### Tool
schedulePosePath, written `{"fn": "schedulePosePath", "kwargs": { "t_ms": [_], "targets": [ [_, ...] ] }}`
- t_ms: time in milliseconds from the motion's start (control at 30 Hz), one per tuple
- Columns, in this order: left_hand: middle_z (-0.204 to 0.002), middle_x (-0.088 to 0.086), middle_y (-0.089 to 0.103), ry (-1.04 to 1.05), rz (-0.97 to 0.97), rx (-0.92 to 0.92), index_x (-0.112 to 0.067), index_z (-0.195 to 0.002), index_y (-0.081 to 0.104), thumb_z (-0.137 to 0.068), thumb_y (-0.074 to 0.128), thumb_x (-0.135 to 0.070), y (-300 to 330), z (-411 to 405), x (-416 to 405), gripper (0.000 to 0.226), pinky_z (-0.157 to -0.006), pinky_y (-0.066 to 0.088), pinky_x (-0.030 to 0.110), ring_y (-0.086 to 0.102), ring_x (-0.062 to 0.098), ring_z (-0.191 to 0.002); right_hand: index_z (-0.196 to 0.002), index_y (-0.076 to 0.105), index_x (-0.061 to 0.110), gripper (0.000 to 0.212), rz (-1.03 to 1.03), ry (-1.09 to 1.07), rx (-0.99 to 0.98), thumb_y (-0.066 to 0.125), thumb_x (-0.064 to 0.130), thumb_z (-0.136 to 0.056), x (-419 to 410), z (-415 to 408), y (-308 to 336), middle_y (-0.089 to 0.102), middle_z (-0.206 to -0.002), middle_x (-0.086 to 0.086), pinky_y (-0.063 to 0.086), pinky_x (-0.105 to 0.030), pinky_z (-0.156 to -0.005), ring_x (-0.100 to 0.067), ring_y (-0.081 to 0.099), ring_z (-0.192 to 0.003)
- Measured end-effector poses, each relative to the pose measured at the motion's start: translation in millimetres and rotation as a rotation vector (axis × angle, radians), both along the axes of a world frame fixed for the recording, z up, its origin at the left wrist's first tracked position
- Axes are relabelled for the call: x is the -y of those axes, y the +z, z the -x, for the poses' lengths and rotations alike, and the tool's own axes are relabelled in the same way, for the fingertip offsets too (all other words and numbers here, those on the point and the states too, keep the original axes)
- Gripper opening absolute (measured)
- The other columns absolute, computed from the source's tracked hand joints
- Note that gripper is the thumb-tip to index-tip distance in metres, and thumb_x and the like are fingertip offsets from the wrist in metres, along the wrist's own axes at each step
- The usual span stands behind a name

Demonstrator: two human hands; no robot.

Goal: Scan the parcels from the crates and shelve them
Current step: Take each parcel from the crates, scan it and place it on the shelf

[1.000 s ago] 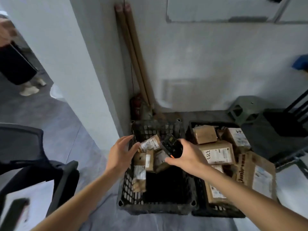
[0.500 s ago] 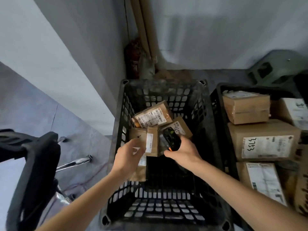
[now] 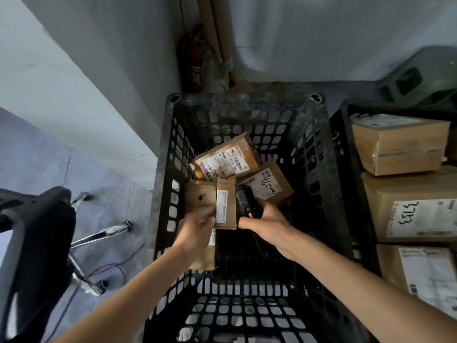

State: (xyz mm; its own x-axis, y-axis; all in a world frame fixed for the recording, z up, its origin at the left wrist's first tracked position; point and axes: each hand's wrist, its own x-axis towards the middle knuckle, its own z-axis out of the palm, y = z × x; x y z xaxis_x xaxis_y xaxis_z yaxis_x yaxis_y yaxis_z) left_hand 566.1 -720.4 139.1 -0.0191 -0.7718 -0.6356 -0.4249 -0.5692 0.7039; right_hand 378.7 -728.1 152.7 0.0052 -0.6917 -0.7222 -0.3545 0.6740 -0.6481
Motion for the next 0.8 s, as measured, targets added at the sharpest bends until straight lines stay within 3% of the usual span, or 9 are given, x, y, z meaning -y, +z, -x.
{"fn": "schedulePosePath", "kwargs": {
  "t_ms": [100, 233, 400, 467, 633, 733, 800],
  "targets": [
    [-0.129, -0.007, 0.064, 0.056, -0.012, -0.053, -0.024, -0.131, 0.064, -0.105, 0.048, -0.011, 5.7, 2.4, -1.4, 0.034, -0.110, 0.046, 0.045, 0.058, 0.012, -0.122, -0.114, 0.069, 0.026, 0.035, -0.008, -0.002, 0.026, 0.078, 0.014, -0.082, -2.1, 5.0, 7.1, 0.074, -0.107, 0.010, 0.045, -0.015, -0.076, -0.002, 0.065, -0.100],
    [-0.117, -0.014, 0.065, 0.109, 0.029, -0.127, -0.027, -0.116, 0.072, -0.104, 0.052, -0.016, 24.1, 7.6, -1.8, 0.026, -0.100, 0.054, 0.043, 0.060, 0.001, -0.108, -0.108, 0.071, 0.029, 0.033, 0.010, -0.008, 0.042, 0.079, 0.016, -0.080, -6.9, 14.6, 22.0, 0.076, -0.104, 0.009, 0.048, -0.020, -0.081, -0.006, 0.067, -0.102],
    [-0.111, -0.004, 0.071, 0.182, 0.079, -0.194, -0.027, -0.106, 0.071, -0.096, 0.067, -0.020, 48.2, 20.8, -6.8, 0.013, -0.084, 0.062, 0.044, 0.071, 0.014, -0.097, -0.107, 0.071, 0.030, 0.032, 0.066, -0.042, 0.066, 0.080, 0.016, -0.080, -13.2, 24.2, 51.0, 0.076, -0.101, 0.010, 0.047, -0.021, -0.079, -0.006, 0.067, -0.100],
    [-0.115, -0.001, 0.070, 0.225, 0.099, -0.228, -0.025, -0.109, 0.069, -0.091, 0.073, -0.018, 57.9, 26.2, -10.9, 0.020, -0.081, 0.063, 0.040, 0.074, 0.014, -0.093, -0.108, 0.070, 0.031, 0.033, 0.085, -0.050, 0.073, 0.080, 0.016, -0.080, -16.0, 26.7, 62.3, 0.076, -0.100, 0.013, 0.047, -0.019, -0.080, -0.003, 0.068, -0.099],
    [-0.121, -0.007, 0.067, 0.234, 0.137, -0.232, -0.032, -0.134, 0.056, -0.080, 0.083, -0.020, 79.6, 31.8, -21.2, 0.062, -0.087, 0.061, 0.039, 0.074, 0.013, -0.094, -0.108, 0.069, 0.036, 0.038, 0.134, -0.063, 0.071, 0.081, 0.017, -0.078, -25.9, 32.6, 84.3, 0.075, -0.101, 0.015, 0.050, -0.020, -0.083, -0.002, 0.067, -0.100],
    [-0.106, -0.013, 0.074, 0.219, 0.192, -0.216, -0.043, -0.112, 0.062, -0.079, 0.084, -0.018, 94.0, 33.7, -27.9, 0.047, -0.075, 0.057, 0.021, 0.072, 0.001, -0.086, -0.112, 0.069, 0.037, 0.044, 0.164, -0.065, 0.065, 0.083, 0.020, -0.074, -33.9, 34.6, 95.3, 0.076, -0.102, 0.015, 0.056, -0.032, -0.091, -0.008, 0.069, -0.102],
    [-0.102, -0.013, 0.076, 0.221, 0.227, -0.204, -0.039, -0.111, 0.066, -0.078, 0.085, -0.018, 103.3, 34.0, -33.4, 0.044, -0.078, 0.057, 0.021, 0.071, 0.001, -0.088, -0.114, 0.069, 0.036, 0.045, 0.181, -0.060, 0.082, 0.082, 0.019, -0.075, -39.6, 35.7, 105.2, 0.076, -0.102, 0.015, 0.056, -0.032, -0.091, -0.008, 0.069, -0.103]
  ]
}}
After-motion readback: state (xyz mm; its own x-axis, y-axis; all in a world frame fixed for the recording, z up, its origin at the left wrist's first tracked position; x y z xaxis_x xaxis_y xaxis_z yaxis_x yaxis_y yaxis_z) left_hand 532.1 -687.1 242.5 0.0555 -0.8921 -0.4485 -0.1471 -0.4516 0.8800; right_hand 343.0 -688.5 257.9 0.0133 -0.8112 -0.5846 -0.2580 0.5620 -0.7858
